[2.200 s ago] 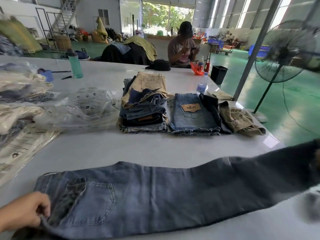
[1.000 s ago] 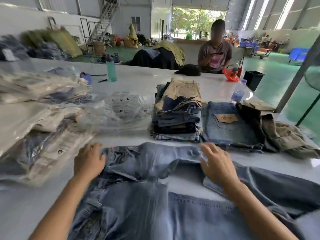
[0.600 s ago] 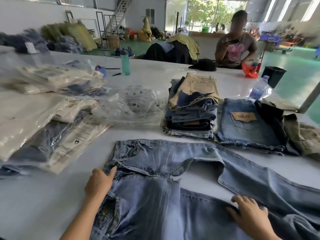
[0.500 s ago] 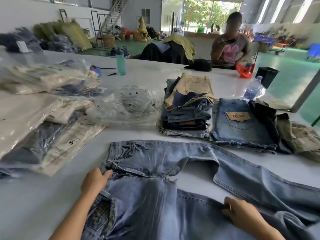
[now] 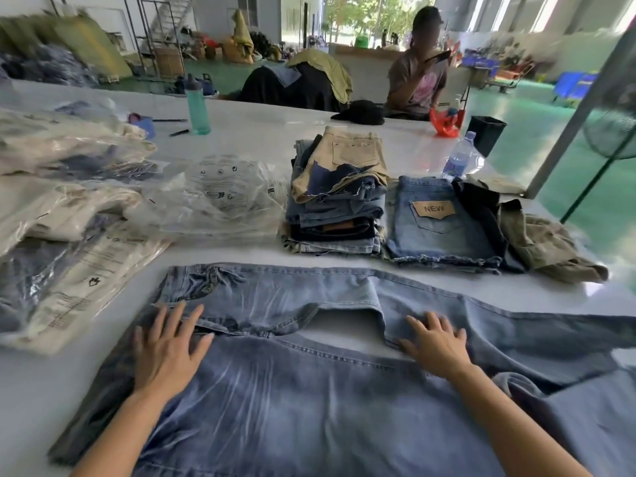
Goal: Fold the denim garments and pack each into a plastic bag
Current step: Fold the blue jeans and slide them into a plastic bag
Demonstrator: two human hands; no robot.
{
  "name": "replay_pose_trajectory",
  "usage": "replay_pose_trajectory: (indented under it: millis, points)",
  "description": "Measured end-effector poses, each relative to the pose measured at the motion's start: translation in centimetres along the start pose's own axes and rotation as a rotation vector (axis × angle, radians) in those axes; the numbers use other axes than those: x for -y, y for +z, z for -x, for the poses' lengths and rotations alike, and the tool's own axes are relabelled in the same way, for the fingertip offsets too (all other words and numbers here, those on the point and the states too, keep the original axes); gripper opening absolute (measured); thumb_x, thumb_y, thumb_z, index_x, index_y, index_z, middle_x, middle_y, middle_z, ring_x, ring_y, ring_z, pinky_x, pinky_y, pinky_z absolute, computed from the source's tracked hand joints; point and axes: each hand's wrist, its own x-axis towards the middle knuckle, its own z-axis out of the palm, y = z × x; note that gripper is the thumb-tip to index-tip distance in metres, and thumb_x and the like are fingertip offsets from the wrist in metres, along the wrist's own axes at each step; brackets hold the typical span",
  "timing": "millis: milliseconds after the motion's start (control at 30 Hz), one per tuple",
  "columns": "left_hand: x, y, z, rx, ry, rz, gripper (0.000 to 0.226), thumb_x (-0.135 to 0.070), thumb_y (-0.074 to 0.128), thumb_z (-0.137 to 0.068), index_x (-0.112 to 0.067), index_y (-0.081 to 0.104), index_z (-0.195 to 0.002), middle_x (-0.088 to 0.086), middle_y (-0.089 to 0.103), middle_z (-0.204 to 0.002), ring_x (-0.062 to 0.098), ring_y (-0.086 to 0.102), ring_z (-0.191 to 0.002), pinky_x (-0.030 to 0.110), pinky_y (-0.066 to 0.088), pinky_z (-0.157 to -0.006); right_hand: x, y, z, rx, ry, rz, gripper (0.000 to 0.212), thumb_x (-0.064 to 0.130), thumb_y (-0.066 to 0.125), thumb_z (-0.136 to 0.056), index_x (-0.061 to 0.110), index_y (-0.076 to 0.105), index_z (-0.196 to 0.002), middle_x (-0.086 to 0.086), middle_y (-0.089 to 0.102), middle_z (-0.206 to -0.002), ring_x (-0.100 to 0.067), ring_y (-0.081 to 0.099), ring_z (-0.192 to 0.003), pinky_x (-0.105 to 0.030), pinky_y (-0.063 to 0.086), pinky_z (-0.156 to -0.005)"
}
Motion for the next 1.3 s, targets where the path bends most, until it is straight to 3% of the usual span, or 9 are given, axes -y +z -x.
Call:
replay_pose_trajectory:
  millis: [100,400,467,533,700,867,967,1100,1300]
  points:
    - [0.2,2.5,0.0,0.252,-0.035,-0.053,0.07,-0.069,0.008,-0.086,-0.042,0.01,-0.149,-0.008,0.005,-0.16,0.017,-0.008,-0.147,0.059,0.002,-0.112,-1.2,2.2,1.2,0.066,0.098,-0.103,0.055,0.065,0.023,-0.094,0.053,0.008,-0.145,0.003,-0.003,-0.16,-0.033,-0.007,-0.146,-0.068,0.006,-0.108]
    - [-5.1,1.4,2.2,0.148,0.067,-0.061,0.073,-0.07,0.009,-0.086,-0.03,0.045,-0.136,-0.002,0.037,-0.148,0.021,0.021,-0.143,0.055,0.024,-0.109,-9.0,1.7,3.2,0.078,0.463,-0.14,0.057,0.065,0.022,-0.093,0.051,0.007,-0.146,-0.009,0.007,-0.159,-0.035,0.01,-0.145,-0.067,0.012,-0.11]
    - [-5.1,-0.1,1.9,-0.02,0.061,0.012,0.078,-0.068,0.01,-0.089,-0.017,0.066,-0.106,0.007,0.062,-0.117,0.029,0.055,-0.116,0.049,0.045,-0.084,-8.6,-0.7,2.3,0.149,0.38,-0.132,0.057,0.048,0.037,-0.095,0.032,0.026,-0.148,-0.014,0.032,-0.151,-0.035,0.035,-0.135,-0.058,0.029,-0.109]
    - [-4.3,-0.7,1.3,-0.224,-0.057,0.119,0.063,-0.057,0.031,-0.092,-0.006,0.068,-0.083,0.014,0.063,-0.092,0.035,0.06,-0.085,0.043,0.047,-0.066,-6.4,-2.6,2.0,0.092,0.245,-0.014,0.042,0.031,0.046,-0.091,0.021,0.05,-0.132,-0.011,0.052,-0.133,-0.03,0.052,-0.12,-0.047,0.041,-0.102]
    - [-2.9,-2.3,-1.5,0.129,-0.603,0.335,0.071,-0.057,0.061,-0.082,0.004,0.049,-0.117,0.024,0.055,-0.118,0.041,0.055,-0.106,0.043,0.046,-0.08,4.9,-3.3,3.1,-0.375,-0.209,-0.015,0.038,0.032,0.047,-0.094,0.025,0.051,-0.131,0.001,0.046,-0.142,-0.017,0.042,-0.131,-0.043,0.025,-0.112]
    - [-1.5,-2.0,-3.5,0.198,-0.759,0.754,0.031,-0.027,0.07,-0.078,0.004,0.064,-0.082,0.02,0.066,-0.091,0.029,0.062,-0.08,0.034,0.046,-0.071,15.7,-2.0,3.0,-0.281,-0.66,-0.044,0.039,0.037,0.042,-0.097,0.02,0.053,-0.129,-0.004,0.049,-0.14,-0.017,0.036,-0.137,-0.054,0.003,-0.116]
    - [-1.2,-2.4,-4.0,0.223,-0.692,0.807,0.006,-0.008,0.067,-0.078,-0.003,0.069,-0.074,0.011,0.064,-0.076,0.023,0.061,-0.076,0.028,0.044,-0.069,20.0,-1.2,2.6,-0.078,-0.614,-0.03,0.046,0.048,0.037,-0.097,0.018,0.049,-0.13,-0.008,0.053,-0.133,-0.026,0.048,-0.124,-0.05,0.021,-0.112]
    - [-0.1,-3.5,-3.8,0.386,-0.499,0.72,0.02,-0.015,0.075,-0.079,-0.015,0.059,-0.067,-0.001,0.055,-0.064,0.015,0.054,-0.069,0.023,0.038,-0.06,24.2,-0.9,2.3,-0.057,-0.534,0.075,0.055,0.055,0.034,-0.096,0.011,0.053,-0.124,-0.015,0.054,-0.128,-0.032,0.048,-0.121,-0.046,0.036,-0.099]
    - [2.4,-2.9,-2.4,0.412,-0.42,0.559,0.052,-0.034,0.075,-0.078,-0.018,0.036,-0.047,-0.006,0.031,-0.04,0.012,0.031,-0.042,0.029,0.019,-0.046,31.5,-0.5,1.3,-0.014,-0.664,-0.054,0.032,0.017,0.038,-0.098,0.002,0.048,-0.124,-0.018,0.05,-0.131,-0.033,0.04,-0.126,-0.043,0.038,-0.099]
